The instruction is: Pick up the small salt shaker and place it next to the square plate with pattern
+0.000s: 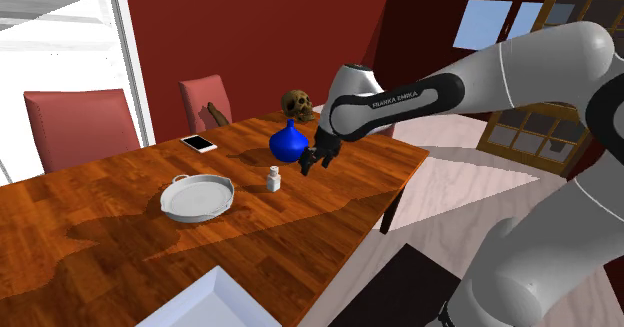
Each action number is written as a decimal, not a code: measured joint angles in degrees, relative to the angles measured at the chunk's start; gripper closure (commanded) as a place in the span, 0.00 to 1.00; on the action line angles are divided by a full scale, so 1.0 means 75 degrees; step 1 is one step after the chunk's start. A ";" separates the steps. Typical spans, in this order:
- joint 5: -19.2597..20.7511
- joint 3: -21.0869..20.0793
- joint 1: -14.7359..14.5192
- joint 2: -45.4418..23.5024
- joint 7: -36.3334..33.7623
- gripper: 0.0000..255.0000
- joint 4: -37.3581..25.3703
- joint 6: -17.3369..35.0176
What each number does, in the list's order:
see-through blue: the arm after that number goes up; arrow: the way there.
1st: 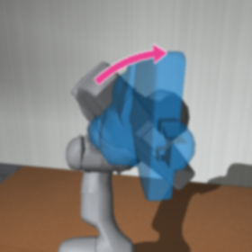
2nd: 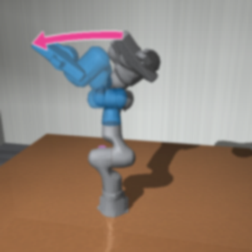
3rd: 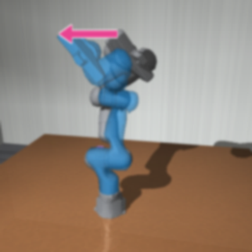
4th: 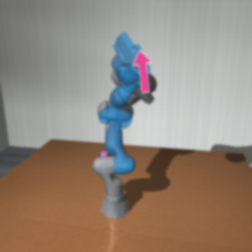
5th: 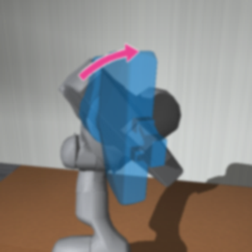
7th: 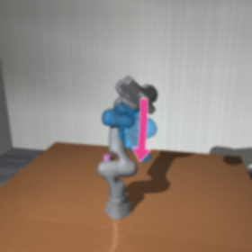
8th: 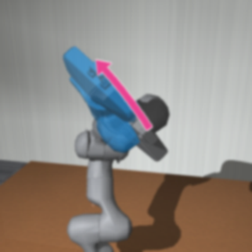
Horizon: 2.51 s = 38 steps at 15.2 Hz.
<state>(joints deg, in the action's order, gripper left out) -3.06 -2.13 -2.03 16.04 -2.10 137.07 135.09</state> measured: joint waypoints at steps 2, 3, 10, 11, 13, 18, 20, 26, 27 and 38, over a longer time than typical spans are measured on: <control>0.0045 -0.0024 0.0007 -0.0667 -0.0005 0.00 -0.0322 0.0460; 0.0068 -0.0044 0.0002 -0.0880 -0.0028 0.00 -0.0367 0.0682; 0.0357 -0.0102 -0.0018 -0.2921 -0.0190 0.00 -0.1576 0.1918; 0.0385 -0.0090 -0.0010 -0.3208 -0.0173 0.00 -0.1753 0.2076; 0.0490 -0.0075 -0.0048 -0.3784 -0.0246 0.00 -0.2212 0.2302; 0.0564 -0.0044 -0.0071 -0.4484 -0.0273 0.00 -0.2601 0.2668; 0.0571 -0.0036 -0.0070 -0.4668 -0.0270 0.00 -0.2709 0.2746; 0.0594 -0.0025 -0.0093 -0.4848 -0.0301 0.00 -0.2767 0.2870; 0.0594 -0.0025 -0.0094 -0.4849 -0.0301 0.00 -0.2768 0.2871; 0.0595 -0.0027 -0.0096 -0.4849 -0.0303 1.00 -0.2770 0.2874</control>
<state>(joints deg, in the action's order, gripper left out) 1.40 -2.33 -2.75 -20.33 -4.37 116.30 156.65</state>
